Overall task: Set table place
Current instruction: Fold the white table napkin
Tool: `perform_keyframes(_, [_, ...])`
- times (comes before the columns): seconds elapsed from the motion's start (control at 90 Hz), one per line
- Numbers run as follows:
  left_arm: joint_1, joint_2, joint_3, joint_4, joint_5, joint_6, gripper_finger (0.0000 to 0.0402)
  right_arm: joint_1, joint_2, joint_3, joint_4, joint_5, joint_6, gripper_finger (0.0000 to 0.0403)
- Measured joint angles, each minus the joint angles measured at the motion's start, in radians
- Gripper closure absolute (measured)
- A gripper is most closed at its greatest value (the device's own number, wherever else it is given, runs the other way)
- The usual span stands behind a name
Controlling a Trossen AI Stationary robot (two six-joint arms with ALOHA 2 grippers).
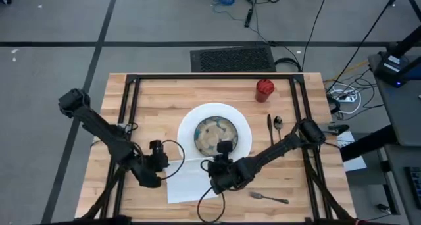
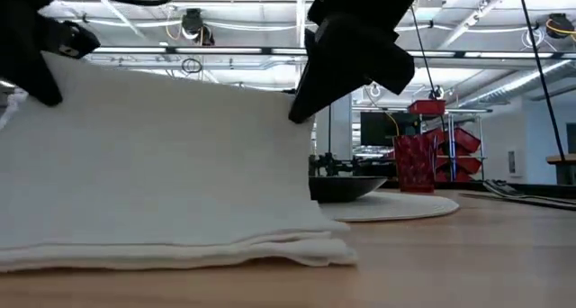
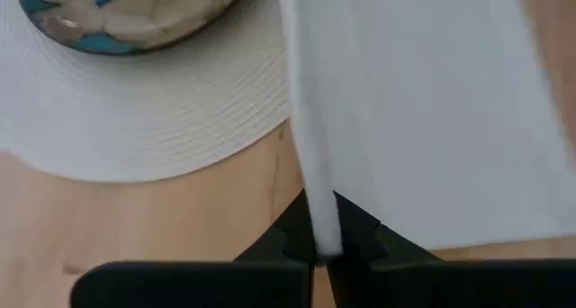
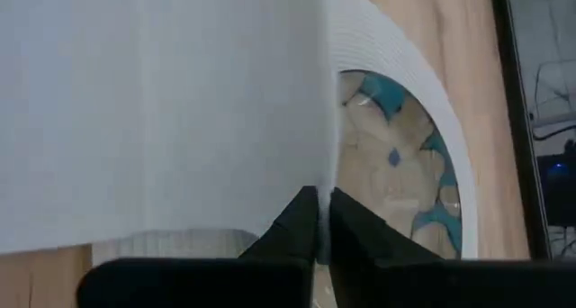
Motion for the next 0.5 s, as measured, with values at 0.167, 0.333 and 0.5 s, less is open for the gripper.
perform_keyframes(0.167, [-0.027, -0.002, 0.000, 0.134, 0.151, -0.010, 0.0402, 0.043, 0.000, 0.000, 0.053, -0.064, 0.018, 0.0403])
perform_keyframes(0.333, [-0.049, 0.056, 0.000, 0.165, 0.193, -0.054, 0.0402, 0.078, 0.000, 0.000, 0.122, -0.187, 0.061, 0.0403])
perform_keyframes(0.5, [-0.069, 0.113, 0.000, 0.219, 0.216, -0.091, 0.0402, 0.100, 0.000, 0.000, 0.156, -0.249, 0.101, 0.0403])
